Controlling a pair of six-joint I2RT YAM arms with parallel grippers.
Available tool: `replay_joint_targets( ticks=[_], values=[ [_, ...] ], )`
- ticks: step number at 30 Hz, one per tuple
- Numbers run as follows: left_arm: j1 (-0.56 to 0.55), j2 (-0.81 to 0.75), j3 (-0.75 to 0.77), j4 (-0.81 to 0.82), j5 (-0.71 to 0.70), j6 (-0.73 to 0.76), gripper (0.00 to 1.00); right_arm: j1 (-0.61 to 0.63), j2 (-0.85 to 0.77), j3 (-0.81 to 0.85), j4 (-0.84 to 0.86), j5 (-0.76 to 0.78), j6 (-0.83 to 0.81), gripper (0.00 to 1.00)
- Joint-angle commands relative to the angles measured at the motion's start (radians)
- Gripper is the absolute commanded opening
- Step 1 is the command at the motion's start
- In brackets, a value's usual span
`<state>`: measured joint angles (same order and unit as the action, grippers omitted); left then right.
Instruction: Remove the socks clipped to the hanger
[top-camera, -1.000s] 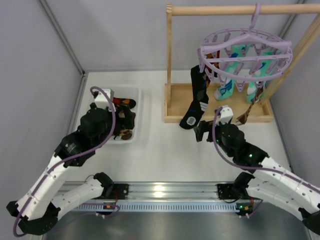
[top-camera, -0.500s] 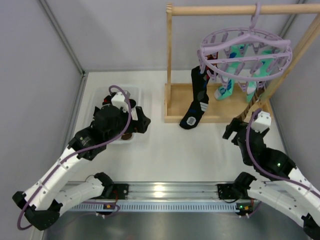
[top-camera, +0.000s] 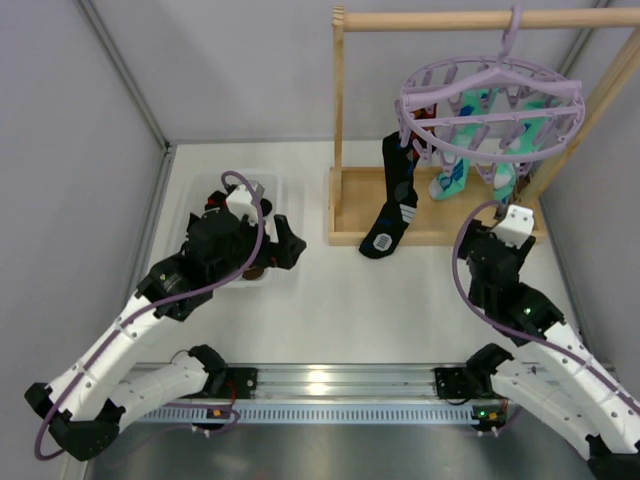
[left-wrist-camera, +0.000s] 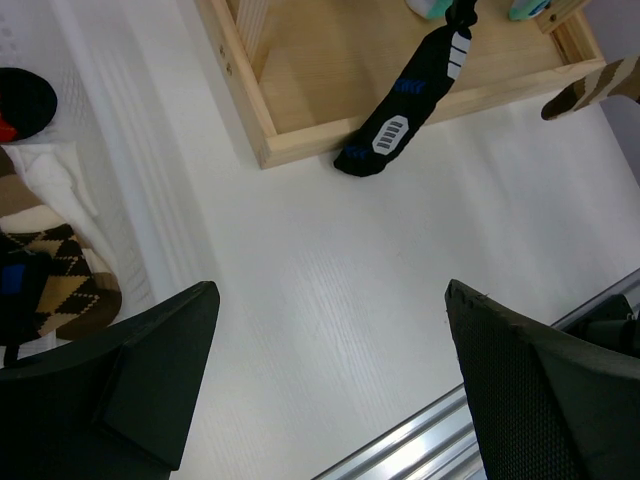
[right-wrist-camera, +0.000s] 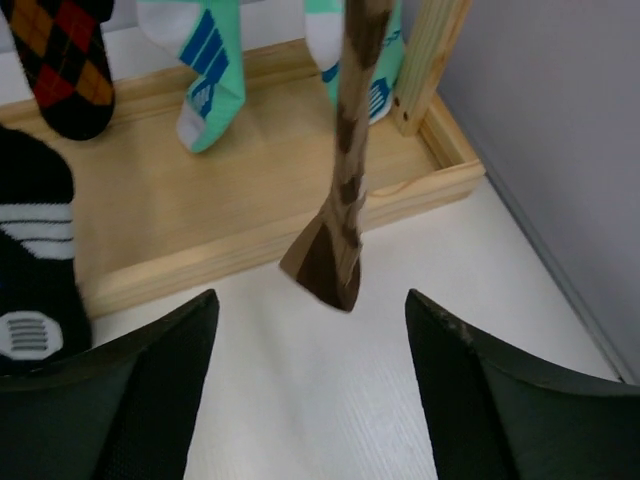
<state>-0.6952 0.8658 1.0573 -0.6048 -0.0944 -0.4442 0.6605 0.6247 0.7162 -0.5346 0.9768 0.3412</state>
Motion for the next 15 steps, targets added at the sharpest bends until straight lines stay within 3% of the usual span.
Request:
replay_joint_targets(
  ticks=[1,5,9,12,15],
  values=[
    [0.002,-0.025,0.000,0.056,0.022,0.015,0.98,-0.171,0.003,-0.026,0.251,-0.145,-0.117,0.68],
    [0.002,-0.037,-0.005,0.056,0.028,0.022,0.98,-0.249,0.078,-0.052,0.344,-0.214,-0.163,0.65],
    [0.002,-0.028,-0.002,0.056,0.044,0.027,0.98,-0.277,0.113,-0.092,0.427,-0.219,-0.189,0.54],
    [0.002,-0.025,0.001,0.054,0.048,0.027,0.98,-0.282,0.110,-0.124,0.469,-0.253,-0.183,0.27],
    [0.002,-0.031,0.032,0.054,0.029,0.021,0.98,-0.280,0.086,-0.149,0.490,-0.302,-0.176,0.10]
  ],
)
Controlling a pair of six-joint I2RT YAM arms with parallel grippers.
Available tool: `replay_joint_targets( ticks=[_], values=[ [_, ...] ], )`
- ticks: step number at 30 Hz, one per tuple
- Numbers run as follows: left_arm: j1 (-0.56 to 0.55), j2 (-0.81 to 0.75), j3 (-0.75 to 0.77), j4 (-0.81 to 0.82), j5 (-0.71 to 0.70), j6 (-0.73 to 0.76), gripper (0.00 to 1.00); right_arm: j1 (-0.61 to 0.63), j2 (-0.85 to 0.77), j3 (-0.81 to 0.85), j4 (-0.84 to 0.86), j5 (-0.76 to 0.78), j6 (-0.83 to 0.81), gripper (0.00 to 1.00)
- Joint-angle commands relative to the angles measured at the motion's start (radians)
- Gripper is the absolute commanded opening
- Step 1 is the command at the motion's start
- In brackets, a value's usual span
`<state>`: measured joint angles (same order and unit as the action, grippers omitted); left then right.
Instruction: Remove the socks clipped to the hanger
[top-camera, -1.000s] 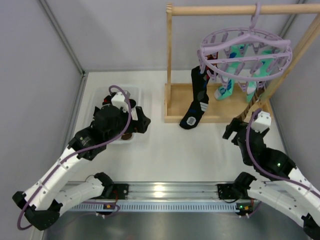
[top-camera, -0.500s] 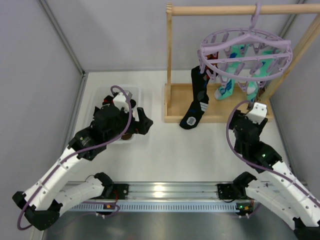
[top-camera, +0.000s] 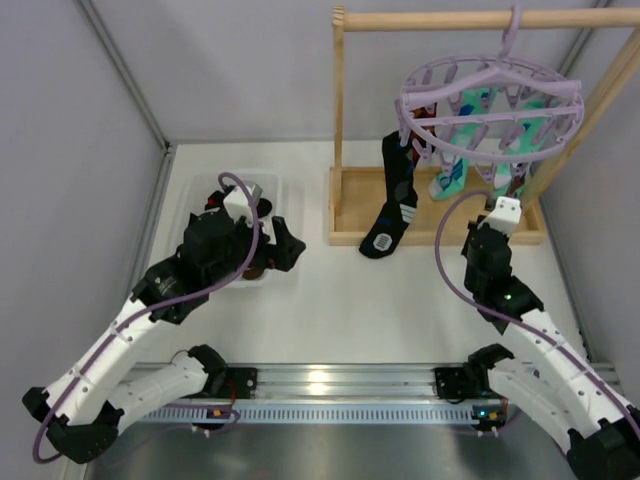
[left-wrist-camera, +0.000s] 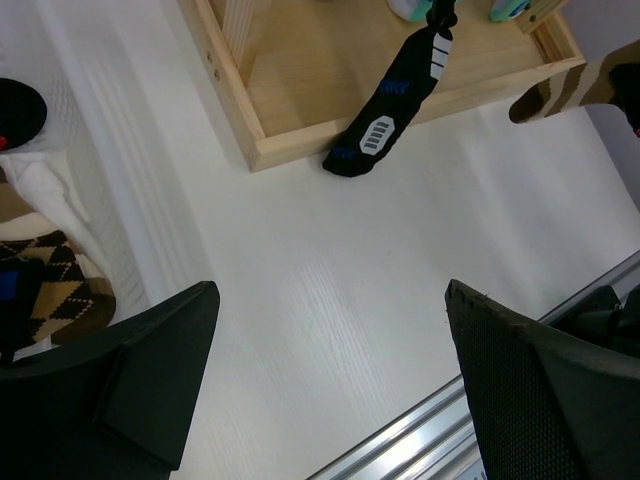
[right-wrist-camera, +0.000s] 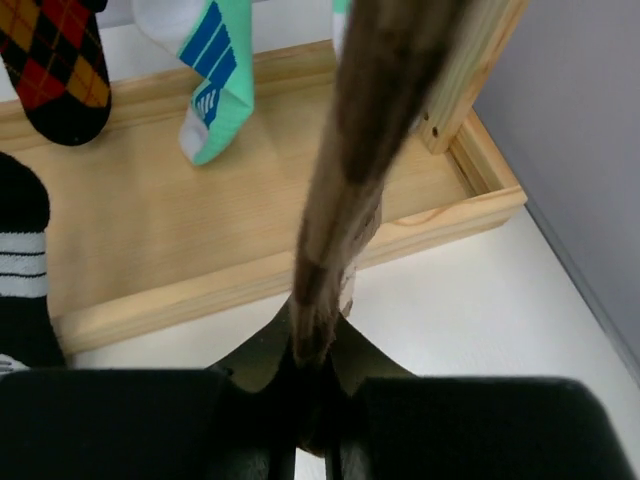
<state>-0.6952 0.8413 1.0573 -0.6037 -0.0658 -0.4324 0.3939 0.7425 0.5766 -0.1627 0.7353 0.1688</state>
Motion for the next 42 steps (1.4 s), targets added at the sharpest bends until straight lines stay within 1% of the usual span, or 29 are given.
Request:
replay_joint_targets(
  ticks=[1,2,4,7,8,10,11,12,13,14,15,16,17,18,21,22,23,25,26,28,29,32,35,39,42],
  values=[
    [0.000,-0.007,0.062,0.055,-0.008,0.003,0.98,-0.012,-0.047,-0.014,0.126,-0.071,0.001,0.05],
    [0.002,-0.002,0.084,0.053,-0.014,0.000,0.98,-0.012,-0.057,-0.018,0.130,-0.100,0.015,0.01],
    [0.002,0.024,0.130,0.053,-0.022,-0.012,0.99,0.000,-0.084,-0.040,0.140,-0.116,0.031,0.00],
    [-0.003,0.086,0.263,0.051,-0.043,-0.017,0.99,0.048,-0.100,-0.055,0.149,-0.105,0.044,0.00],
    [-0.018,0.147,0.336,0.051,-0.057,-0.014,0.98,0.059,-0.100,-0.055,0.149,-0.103,0.047,0.00],
    [-0.053,0.221,0.427,0.048,-0.101,0.003,0.99,0.100,-0.088,-0.050,0.143,-0.080,0.057,0.00],
    [-0.131,0.298,0.470,0.047,-0.155,0.021,0.98,0.130,-0.083,-0.049,0.144,-0.074,0.061,0.00],
    [-0.189,0.339,0.575,0.047,-0.310,0.047,0.98,0.147,-0.075,-0.041,0.144,-0.065,0.064,0.00],
    [-0.263,0.384,0.627,0.045,-0.409,0.104,0.99,0.169,-0.051,-0.034,0.143,-0.057,0.063,0.00],
    [-0.391,0.480,0.692,0.029,-0.474,0.121,0.98,0.219,-0.037,-0.026,0.141,-0.016,0.064,0.00],
    [-0.427,0.526,0.801,0.019,-0.527,0.127,0.99,0.249,-0.022,-0.009,0.138,0.013,0.061,0.00],
    [-0.449,0.568,0.854,0.015,-0.528,0.132,0.99,0.284,0.009,-0.001,0.138,0.069,0.058,0.00],
    [-0.463,0.638,0.895,0.016,-0.529,0.135,0.99,0.316,0.023,0.006,0.138,0.085,0.057,0.00],
    [-0.466,0.671,0.979,0.016,-0.519,0.141,0.98,0.368,0.034,0.015,0.146,0.096,0.057,0.00],
    [-0.475,0.798,1.096,0.021,-0.455,0.167,0.99,0.445,0.058,0.017,0.153,0.113,0.069,0.00],
    [-0.475,0.830,1.175,0.019,-0.389,0.181,0.98,0.460,0.067,0.017,0.152,0.119,0.067,0.00],
    [-0.481,0.901,1.219,0.019,-0.373,0.185,0.99,0.474,0.072,0.016,0.182,0.131,0.069,0.00],
    [-0.490,0.968,1.288,0.022,-0.326,0.208,0.99,0.503,0.070,0.012,0.189,0.134,0.075,0.00],
    [-0.492,1.037,1.364,0.021,-0.310,0.216,0.98,0.510,0.066,0.012,0.192,0.134,0.081,0.00],
    [-0.495,1.090,1.420,0.022,-0.298,0.245,0.98,0.531,0.058,0.006,0.199,0.134,0.087,0.00],
    [-0.495,1.128,1.458,0.022,-0.321,0.250,0.99,0.540,0.055,0.005,0.200,0.134,0.089,0.00],
    [-0.494,1.170,1.486,0.041,-0.351,0.264,0.98,0.554,0.064,0.006,0.190,0.138,0.098,0.00],
    [-0.495,1.194,1.491,0.047,-0.376,0.279,0.98,0.565,0.072,0.005,0.184,0.141,0.098,0.00],
    [-0.495,1.205,1.460,0.056,-0.469,0.287,0.98,0.571,0.046,-0.003,0.177,0.131,0.106,0.00],
    [-0.494,1.217,1.446,0.070,-0.474,0.291,0.98,0.573,0.012,-0.012,0.181,0.101,0.100,0.00]
  ],
)
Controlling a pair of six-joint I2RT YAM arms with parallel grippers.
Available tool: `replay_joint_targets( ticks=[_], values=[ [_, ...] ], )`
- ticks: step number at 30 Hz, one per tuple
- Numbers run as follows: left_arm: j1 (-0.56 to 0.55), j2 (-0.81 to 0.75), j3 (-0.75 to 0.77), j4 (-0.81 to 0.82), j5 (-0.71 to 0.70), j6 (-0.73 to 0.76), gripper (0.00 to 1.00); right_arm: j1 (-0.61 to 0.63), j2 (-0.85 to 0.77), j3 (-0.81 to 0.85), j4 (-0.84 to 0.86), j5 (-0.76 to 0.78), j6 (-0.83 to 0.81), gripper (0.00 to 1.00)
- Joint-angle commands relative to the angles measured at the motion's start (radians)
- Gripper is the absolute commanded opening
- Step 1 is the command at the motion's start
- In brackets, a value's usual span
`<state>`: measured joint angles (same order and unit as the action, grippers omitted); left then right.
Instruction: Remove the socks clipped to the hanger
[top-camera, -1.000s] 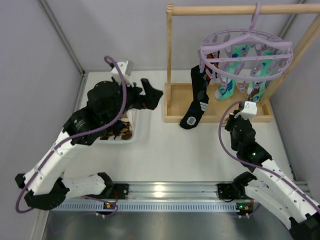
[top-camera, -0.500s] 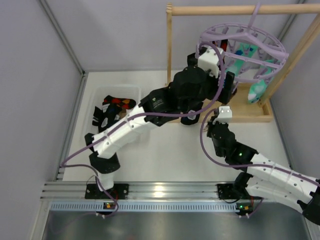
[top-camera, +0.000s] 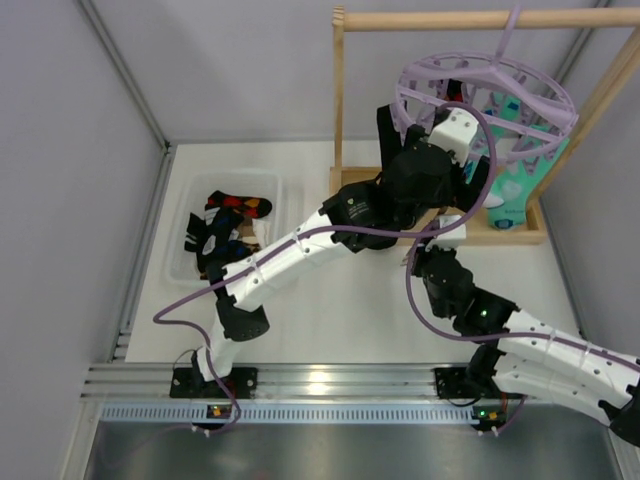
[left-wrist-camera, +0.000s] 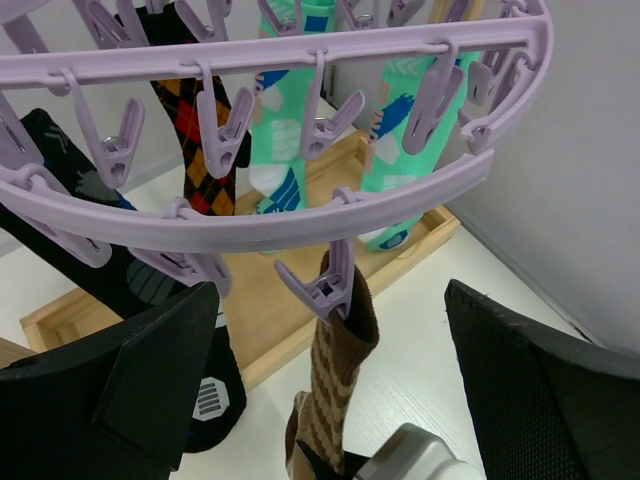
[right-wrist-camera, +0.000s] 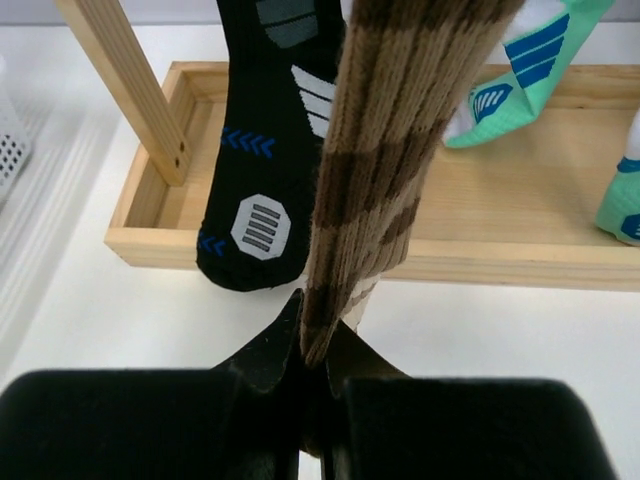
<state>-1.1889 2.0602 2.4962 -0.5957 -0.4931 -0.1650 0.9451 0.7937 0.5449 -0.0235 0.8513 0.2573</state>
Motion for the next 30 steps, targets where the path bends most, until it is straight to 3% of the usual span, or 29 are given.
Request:
replay_joint_targets(
  ticks=[1,13,22,30],
  values=[
    [0.002,0.006,0.009,0.069,-0.050,0.033,0.98,0.020,-0.047,0.020,0.039,-0.020,0.013,0.00],
    [0.008,0.049,0.016,0.125,-0.032,0.036,0.87,0.041,-0.011,0.033,0.031,-0.021,0.011,0.00],
    [0.008,0.058,0.009,0.129,-0.056,0.044,0.72,0.090,0.059,0.075,0.042,0.035,-0.006,0.00],
    [0.008,-0.009,-0.111,0.131,-0.096,0.001,0.74,0.104,0.064,0.082,0.036,0.060,0.002,0.00]
  ],
)
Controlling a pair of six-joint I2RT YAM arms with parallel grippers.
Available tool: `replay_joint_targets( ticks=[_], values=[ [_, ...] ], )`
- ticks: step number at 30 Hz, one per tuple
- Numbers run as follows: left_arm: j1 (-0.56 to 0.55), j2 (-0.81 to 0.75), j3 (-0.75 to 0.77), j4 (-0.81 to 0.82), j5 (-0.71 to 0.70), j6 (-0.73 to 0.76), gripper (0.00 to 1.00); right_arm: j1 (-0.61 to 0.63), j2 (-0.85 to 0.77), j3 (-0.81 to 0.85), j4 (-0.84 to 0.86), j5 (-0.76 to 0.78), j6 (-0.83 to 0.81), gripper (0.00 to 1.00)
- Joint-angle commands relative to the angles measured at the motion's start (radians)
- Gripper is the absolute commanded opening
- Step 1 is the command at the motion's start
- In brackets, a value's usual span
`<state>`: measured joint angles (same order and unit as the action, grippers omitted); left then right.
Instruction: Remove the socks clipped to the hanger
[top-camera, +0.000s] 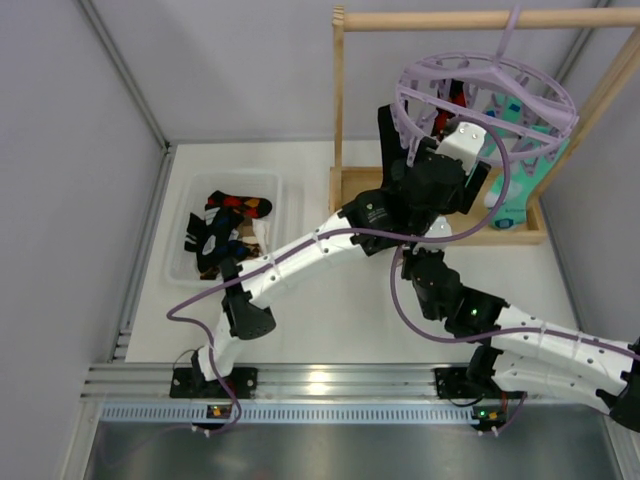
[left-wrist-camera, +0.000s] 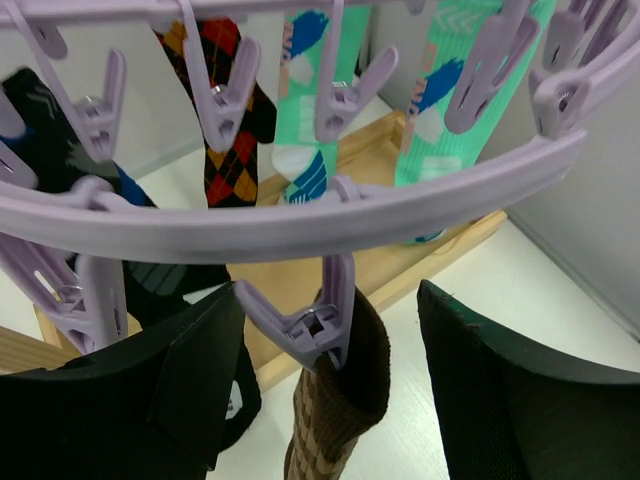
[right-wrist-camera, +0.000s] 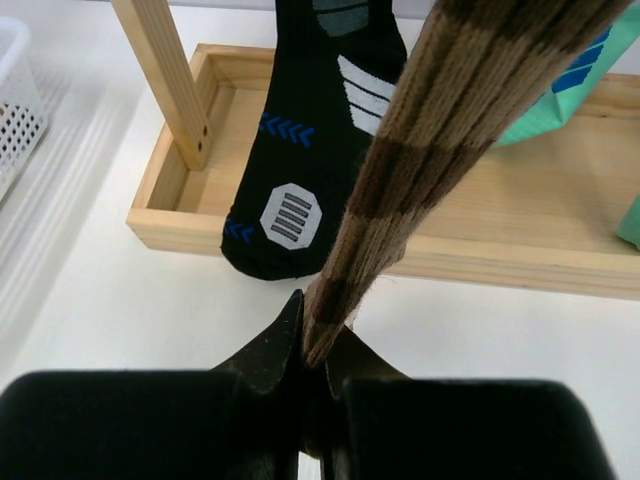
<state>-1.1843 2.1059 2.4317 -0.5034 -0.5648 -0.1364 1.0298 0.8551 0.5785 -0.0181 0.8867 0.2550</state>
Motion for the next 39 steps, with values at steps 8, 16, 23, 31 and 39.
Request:
replay_joint_targets(
  ticks=[8,16,23,31,39],
  values=[
    [0.005,-0.030,0.004,0.042,-0.033,-0.006,0.71,0.027,0.027,0.058,0.027,0.029,0.012,0.00],
    [0.005,-0.020,0.027,0.088,-0.079,0.017,0.71,0.033,0.047,0.055,0.033,0.026,0.013,0.00],
    [0.011,-0.004,0.027,0.112,-0.083,0.028,0.59,0.039,0.039,0.057,0.035,0.020,0.012,0.00],
    [0.028,0.005,0.027,0.118,-0.072,0.024,0.42,0.049,0.039,0.050,0.033,0.020,0.020,0.00],
    [0.032,-0.004,0.020,0.115,-0.057,0.026,0.15,0.053,-0.010,0.008,0.021,0.024,0.055,0.00]
  ],
)
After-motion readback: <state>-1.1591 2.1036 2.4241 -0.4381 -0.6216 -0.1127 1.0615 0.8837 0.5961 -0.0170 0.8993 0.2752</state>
